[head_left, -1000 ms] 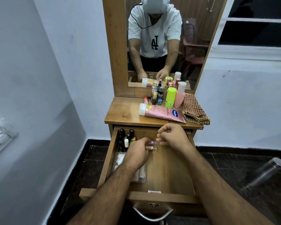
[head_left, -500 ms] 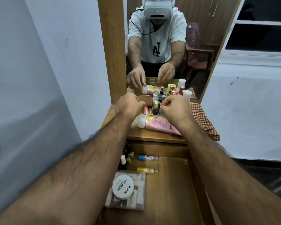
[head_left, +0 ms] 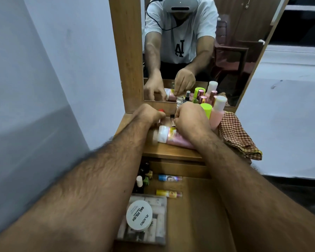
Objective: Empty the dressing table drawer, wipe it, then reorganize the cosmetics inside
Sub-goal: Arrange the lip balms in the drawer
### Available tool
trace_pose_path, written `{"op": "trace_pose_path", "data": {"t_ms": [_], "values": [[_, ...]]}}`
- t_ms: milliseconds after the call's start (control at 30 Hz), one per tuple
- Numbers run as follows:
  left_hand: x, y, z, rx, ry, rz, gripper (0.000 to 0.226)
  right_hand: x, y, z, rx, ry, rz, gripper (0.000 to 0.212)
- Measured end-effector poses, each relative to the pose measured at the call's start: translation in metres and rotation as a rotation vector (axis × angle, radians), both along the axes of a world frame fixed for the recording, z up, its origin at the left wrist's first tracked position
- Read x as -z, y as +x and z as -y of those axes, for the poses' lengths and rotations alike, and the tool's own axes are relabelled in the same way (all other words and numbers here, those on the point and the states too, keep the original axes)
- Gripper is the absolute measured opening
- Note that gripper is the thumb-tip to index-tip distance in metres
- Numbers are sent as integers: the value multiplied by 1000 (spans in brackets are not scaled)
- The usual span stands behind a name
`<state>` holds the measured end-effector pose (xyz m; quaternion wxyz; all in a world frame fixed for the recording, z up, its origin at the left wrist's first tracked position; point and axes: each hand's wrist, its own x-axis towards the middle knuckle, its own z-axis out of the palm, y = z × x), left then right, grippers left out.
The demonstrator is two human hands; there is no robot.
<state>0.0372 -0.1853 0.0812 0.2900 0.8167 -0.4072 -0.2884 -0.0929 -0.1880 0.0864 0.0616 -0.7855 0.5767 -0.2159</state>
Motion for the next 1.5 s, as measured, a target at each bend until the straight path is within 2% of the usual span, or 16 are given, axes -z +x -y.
{"op": "trace_pose_path", "data": {"t_ms": [167, 333, 633, 900, 1033, 1233, 1400, 1500], "values": [[7, 31, -17, -77, -93, -116, 34, -10, 24, -5, 69, 8, -191, 23], [19, 50, -30, -89, -136, -132, 40, -12, 42, -7, 145, 54, -340, 31], [26, 64, -42, -99, -186, -151, 48, -10, 51, -1, 200, 76, -364, 23], [26, 63, -53, -69, -192, -196, 36, -10, 54, 4, 211, 88, -366, 22], [23, 59, -60, -48, -215, -181, 23, -8, 49, 4, 199, 63, -303, 18], [17, 54, -75, 13, -282, -155, 23, -25, 43, -5, 140, -36, -133, 24], [14, 40, -100, -3, -358, -278, 32, -35, 21, -32, 49, -130, 183, 20], [18, 18, -123, -10, -379, -358, 22, -23, -1, -61, -28, -92, 402, 14]]}}
